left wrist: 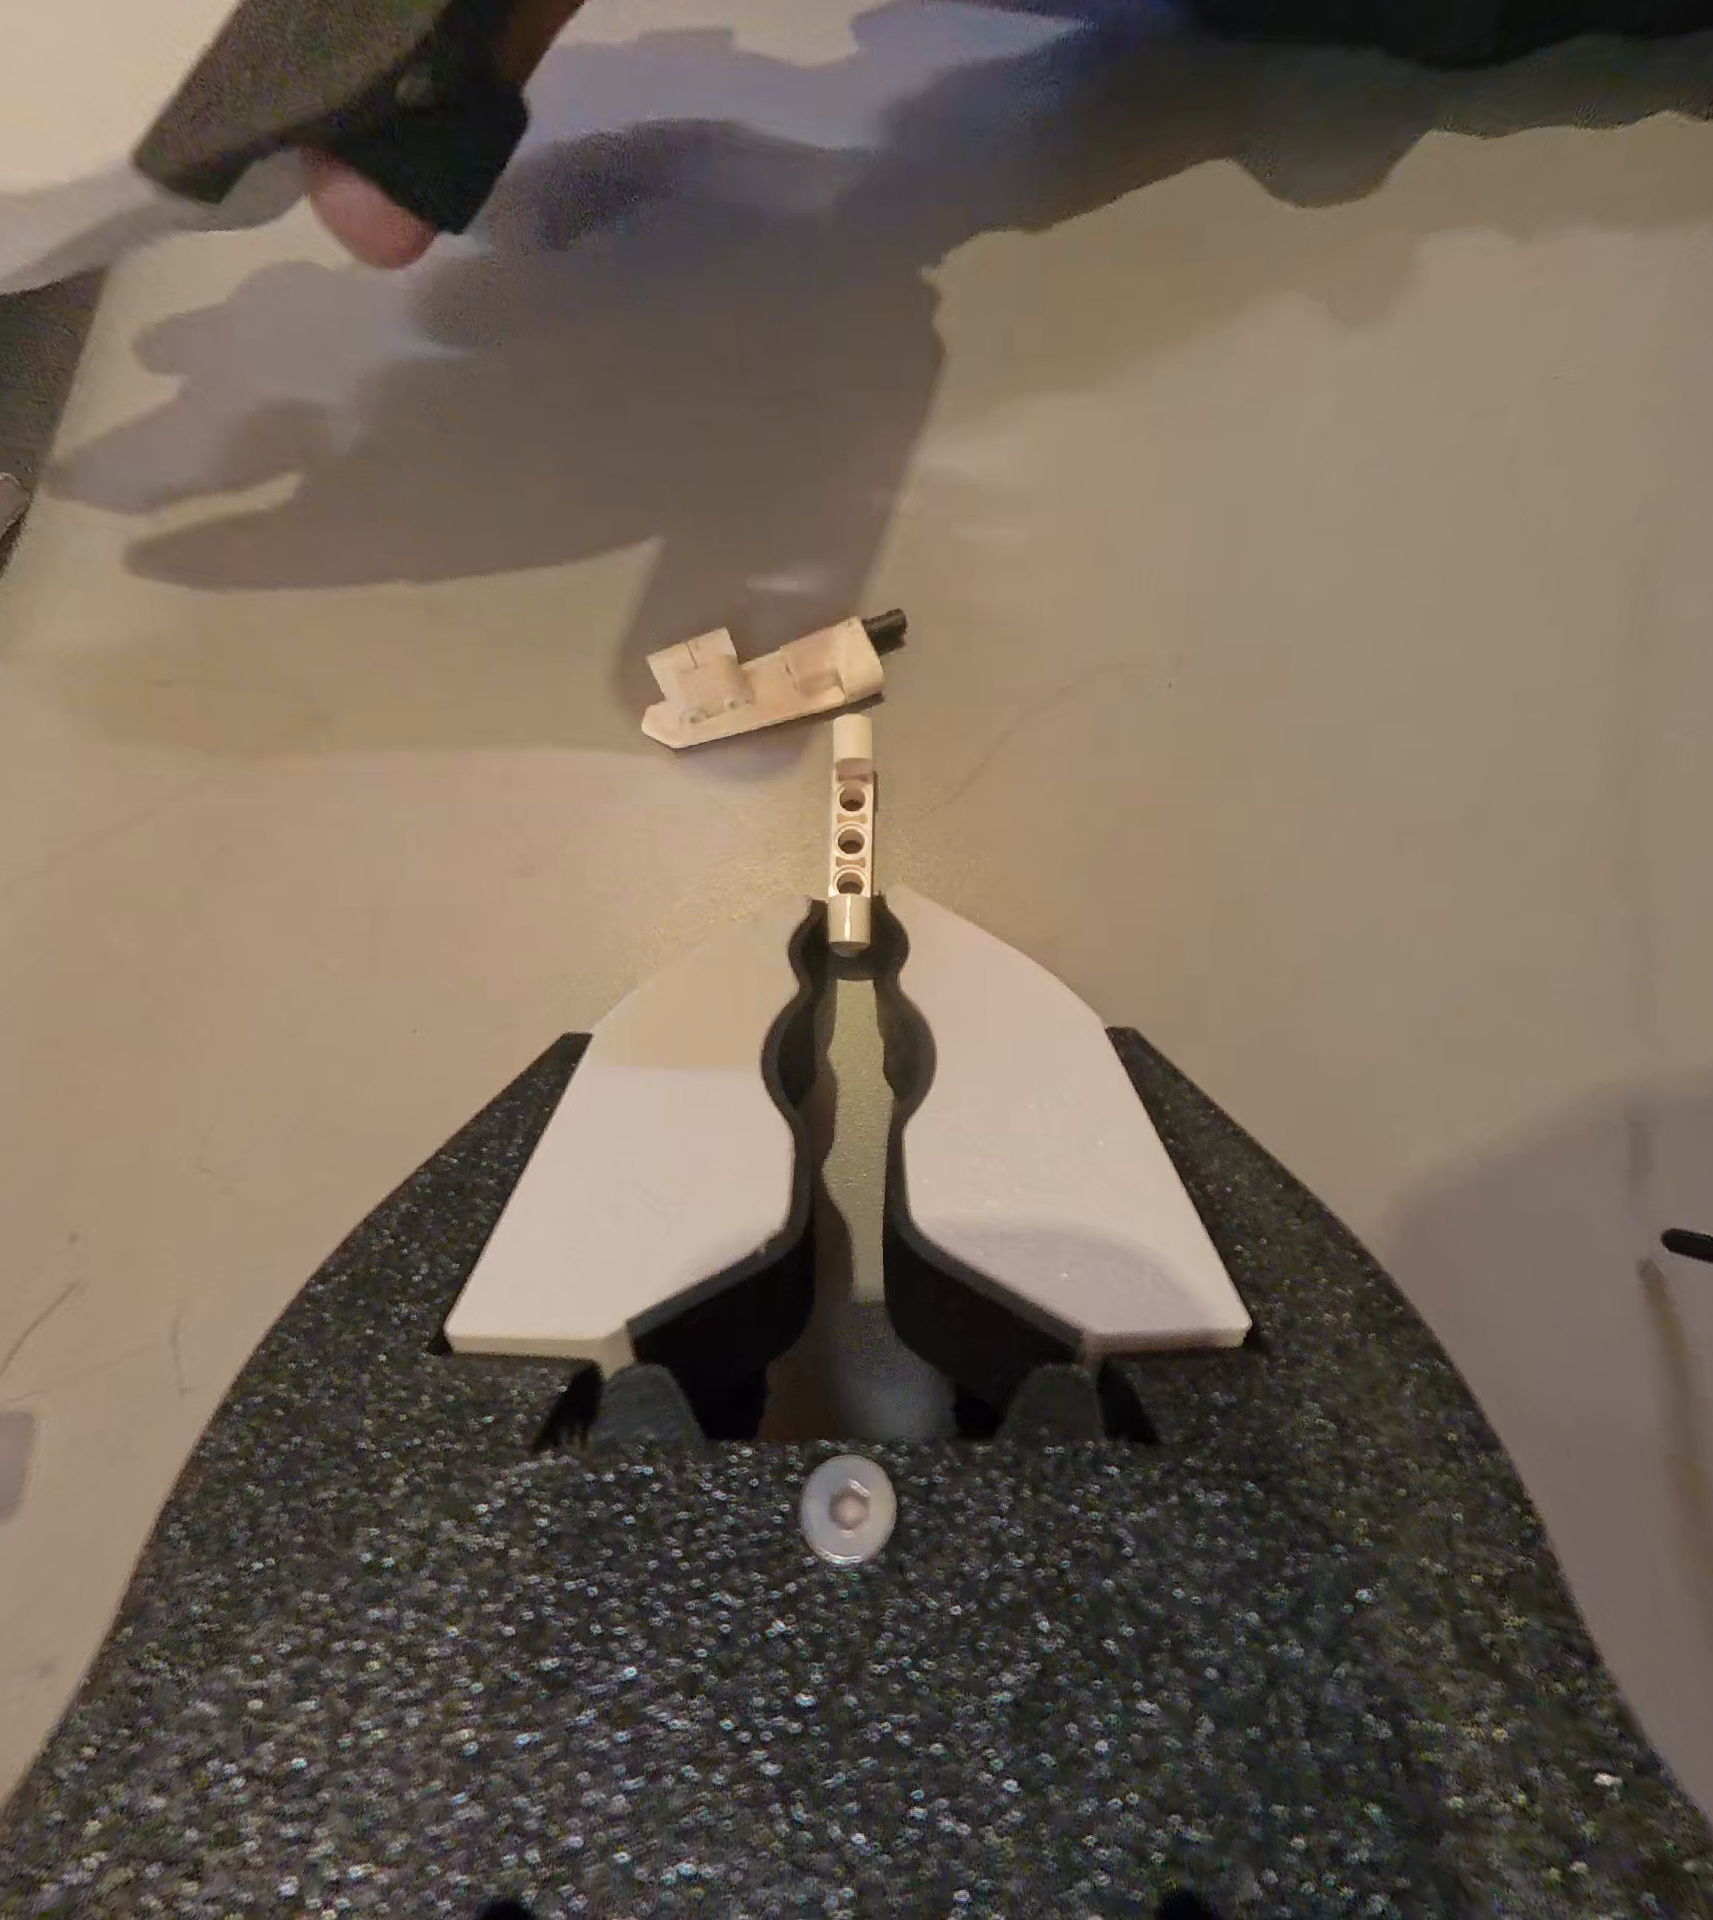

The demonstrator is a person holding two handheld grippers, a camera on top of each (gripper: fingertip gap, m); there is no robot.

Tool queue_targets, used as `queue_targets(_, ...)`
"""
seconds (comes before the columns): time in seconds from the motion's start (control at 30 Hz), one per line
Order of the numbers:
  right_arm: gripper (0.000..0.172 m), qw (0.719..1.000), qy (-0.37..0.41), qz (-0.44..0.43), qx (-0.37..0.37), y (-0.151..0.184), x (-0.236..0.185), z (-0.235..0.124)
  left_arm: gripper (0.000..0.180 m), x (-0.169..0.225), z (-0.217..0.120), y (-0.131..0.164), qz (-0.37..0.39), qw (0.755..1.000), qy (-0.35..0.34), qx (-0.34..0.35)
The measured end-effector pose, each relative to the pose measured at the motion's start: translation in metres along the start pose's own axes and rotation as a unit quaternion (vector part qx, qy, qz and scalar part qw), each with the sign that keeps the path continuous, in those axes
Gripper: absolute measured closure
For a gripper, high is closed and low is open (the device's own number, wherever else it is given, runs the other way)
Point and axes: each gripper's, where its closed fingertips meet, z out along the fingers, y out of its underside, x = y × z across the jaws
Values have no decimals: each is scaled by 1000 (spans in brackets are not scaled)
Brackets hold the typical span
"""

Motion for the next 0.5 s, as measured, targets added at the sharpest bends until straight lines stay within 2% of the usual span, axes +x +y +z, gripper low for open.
queue_targets(0.1,135,993,39,-100,-53,14,6,16,173,0,0,0,-1,1000,-1,0)
queue_targets(0.2,132,982,59,-159,-84,21,9,28,173,0,-1,1,-2,1000,-2,-1)
queue_targets(0.37,141,968,49,-170,-177,56,10,34,173,1,-2,1,2,1000,-3,0)
queue_targets(0.5,150,973,41,-134,-186,63,11,31,173,1,-2,2,1,1000,-1,0)
